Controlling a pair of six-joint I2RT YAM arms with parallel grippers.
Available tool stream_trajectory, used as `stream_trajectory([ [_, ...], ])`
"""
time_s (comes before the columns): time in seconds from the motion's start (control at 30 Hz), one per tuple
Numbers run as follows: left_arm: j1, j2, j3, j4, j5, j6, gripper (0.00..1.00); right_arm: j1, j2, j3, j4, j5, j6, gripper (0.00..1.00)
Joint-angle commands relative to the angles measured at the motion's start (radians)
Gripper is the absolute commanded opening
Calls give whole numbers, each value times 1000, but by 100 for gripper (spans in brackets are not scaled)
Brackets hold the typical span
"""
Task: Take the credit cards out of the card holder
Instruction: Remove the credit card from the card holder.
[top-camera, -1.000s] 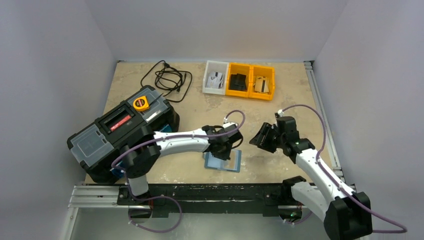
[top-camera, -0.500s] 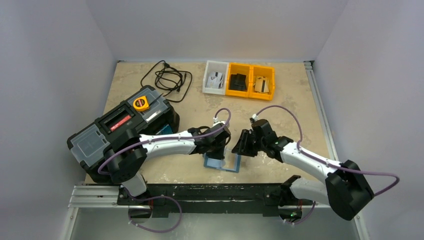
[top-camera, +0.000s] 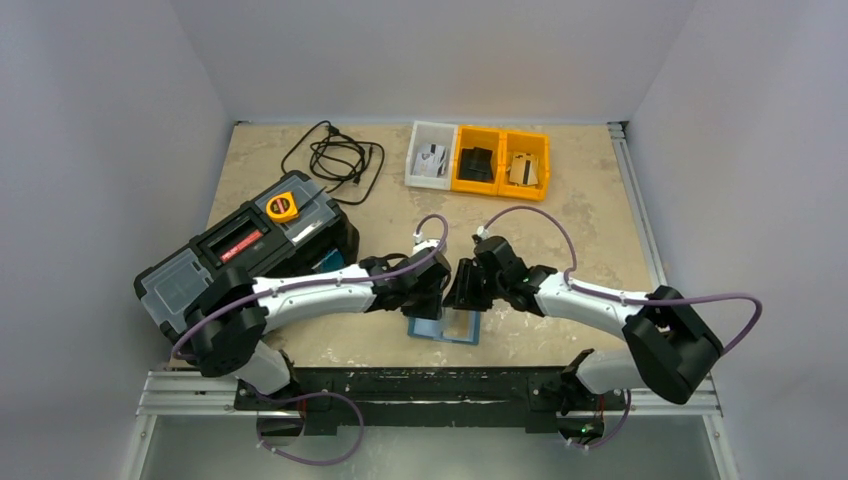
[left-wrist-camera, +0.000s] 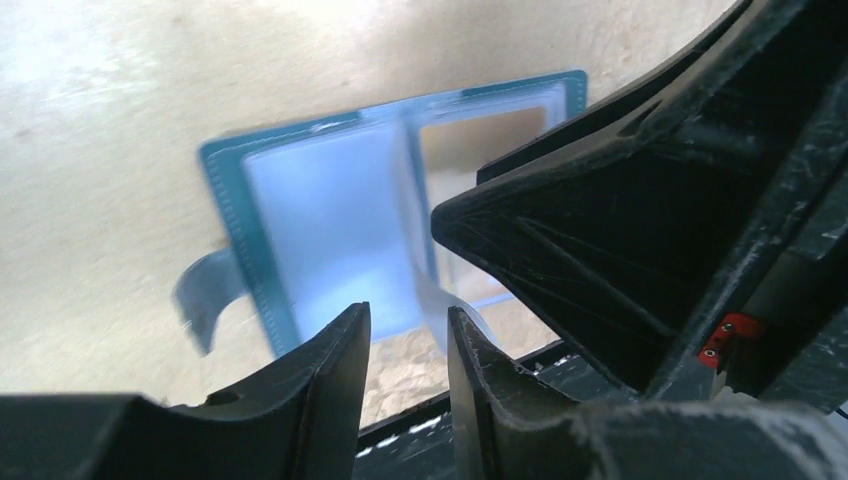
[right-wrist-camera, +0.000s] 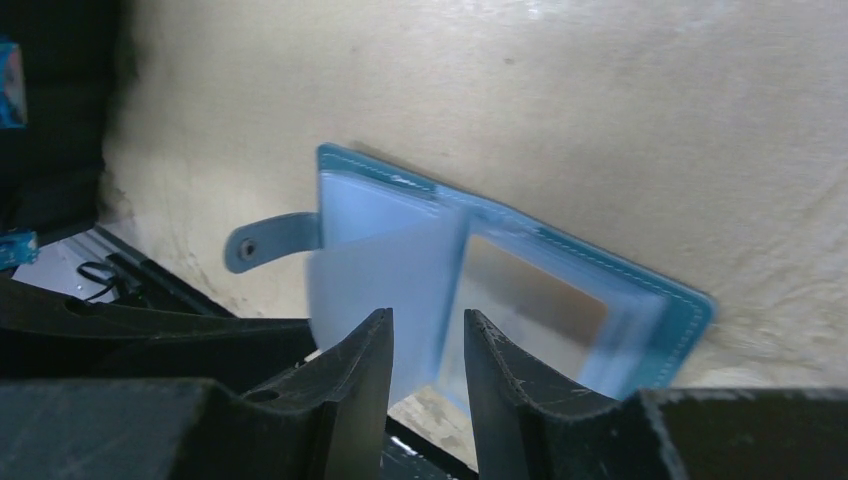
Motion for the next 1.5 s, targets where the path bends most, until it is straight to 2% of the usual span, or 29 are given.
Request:
stream_trajectory([
  [0.0, 8, -115, -9, -137, -127, -43, 34, 45, 12, 60, 52, 24, 30, 32],
  [0.2, 8, -249, -31, -227, -193, -68, 35, 122, 93, 90, 100, 27, 67, 32],
  [0.4, 8, -277, -21, -228, -150, -59, 33, 146, 196, 99, 165, 7, 93, 29],
  [0.47, 8, -268, -16, -211, -125, -52, 33, 146, 187, 101, 154, 16, 94, 28],
  [0.7, 27, -190, 2, -96, 20, -62, 30, 138, 13, 105, 7, 127, 107, 31],
  [0.8, 28, -147, 29, -78, 38, -50, 30, 112, -61, 89, -85, 178, 116, 32],
  [0.93, 5, -75, 93, -89, 30, 14, 31, 16, -192, 18, -149, 192, 111, 32],
  [1.07, -56, 46, 207, -167, -28, 91, 37, -91, -311, -35, -219, 211, 81, 34],
  [1.2, -95, 166, 301, -212, -53, 134, 42, -136, -384, -44, -282, 252, 72, 35],
  [1.47, -119, 291, 361, -209, -48, 158, 43, -174, -441, -65, -302, 256, 85, 36],
])
